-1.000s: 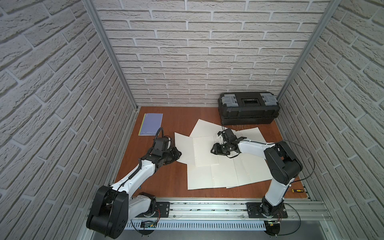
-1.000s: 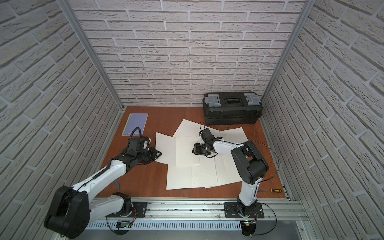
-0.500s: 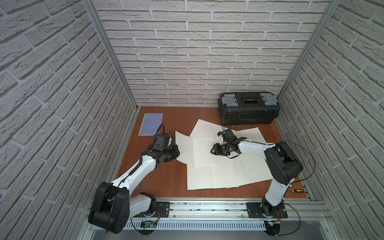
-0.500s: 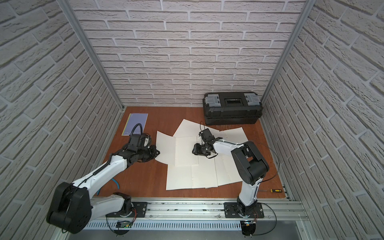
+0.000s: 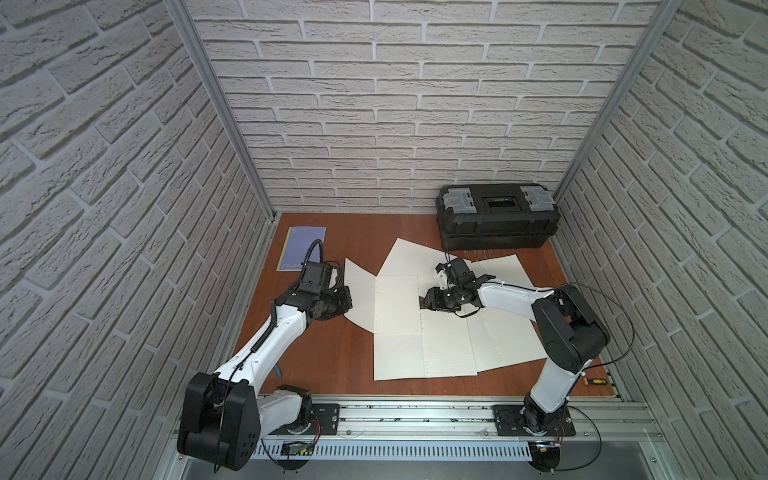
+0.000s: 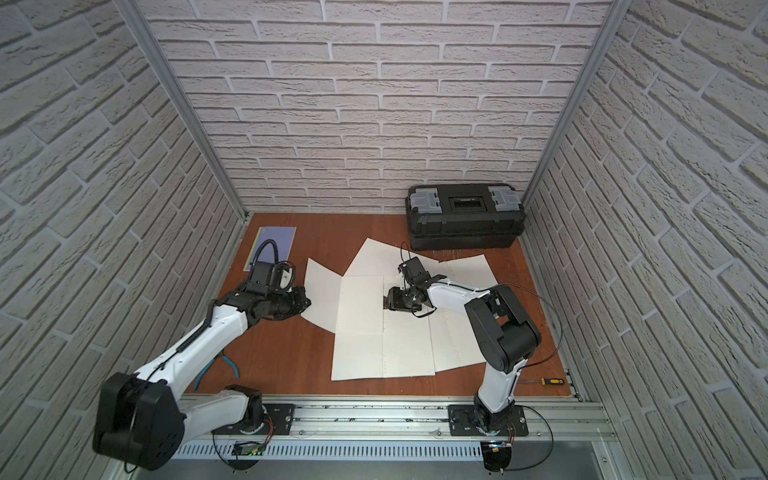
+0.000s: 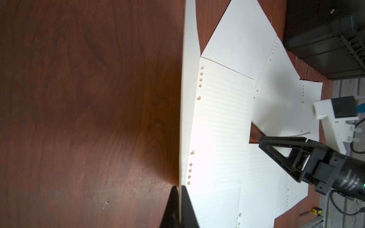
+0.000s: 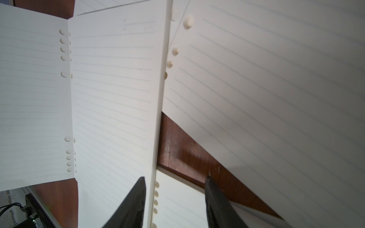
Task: Close the notebook
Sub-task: Close the notebook at the center of the board.
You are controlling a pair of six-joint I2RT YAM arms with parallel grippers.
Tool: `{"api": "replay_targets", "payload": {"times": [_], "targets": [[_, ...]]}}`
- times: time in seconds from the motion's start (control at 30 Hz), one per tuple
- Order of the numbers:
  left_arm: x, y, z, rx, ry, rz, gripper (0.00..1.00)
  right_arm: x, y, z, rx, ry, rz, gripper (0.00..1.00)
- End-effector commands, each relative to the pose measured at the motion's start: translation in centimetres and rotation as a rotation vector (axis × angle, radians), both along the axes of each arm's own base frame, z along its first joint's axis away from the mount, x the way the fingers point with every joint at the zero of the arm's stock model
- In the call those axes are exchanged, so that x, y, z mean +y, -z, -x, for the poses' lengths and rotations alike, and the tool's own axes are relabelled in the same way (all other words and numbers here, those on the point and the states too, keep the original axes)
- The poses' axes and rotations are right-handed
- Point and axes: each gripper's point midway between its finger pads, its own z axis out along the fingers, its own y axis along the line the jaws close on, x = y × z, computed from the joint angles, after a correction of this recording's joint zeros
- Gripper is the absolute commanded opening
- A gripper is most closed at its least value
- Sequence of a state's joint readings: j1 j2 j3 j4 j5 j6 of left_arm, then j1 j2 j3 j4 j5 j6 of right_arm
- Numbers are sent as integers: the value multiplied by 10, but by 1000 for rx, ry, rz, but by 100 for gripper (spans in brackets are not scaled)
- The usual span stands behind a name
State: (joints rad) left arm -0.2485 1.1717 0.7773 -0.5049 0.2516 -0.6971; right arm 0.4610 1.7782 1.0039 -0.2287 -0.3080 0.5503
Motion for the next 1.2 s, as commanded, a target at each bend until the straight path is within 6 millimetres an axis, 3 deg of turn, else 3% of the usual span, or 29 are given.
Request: {"api": "replay_targets", "payload": {"times": [0.0,0.2,0.43,0.87,1.17], "targets": [[13,-15,0,-35,-20,-52,0,2,-12,4,-20,-3,-14,49],[21,-32,1,-68,-39,-55,2,2,-12,5,-22,-6,-17,49],[7,-30,-2,-53,7,-11,7,3,-11,6,-20,-7,-22,49],[-18,-36,-6,-79,78,19,38,4,-11,6,-21,-7,-22,49],[-41,-39,-13,-105,118,50,47,4,-14,5,-23,-7,-22,49]]}}
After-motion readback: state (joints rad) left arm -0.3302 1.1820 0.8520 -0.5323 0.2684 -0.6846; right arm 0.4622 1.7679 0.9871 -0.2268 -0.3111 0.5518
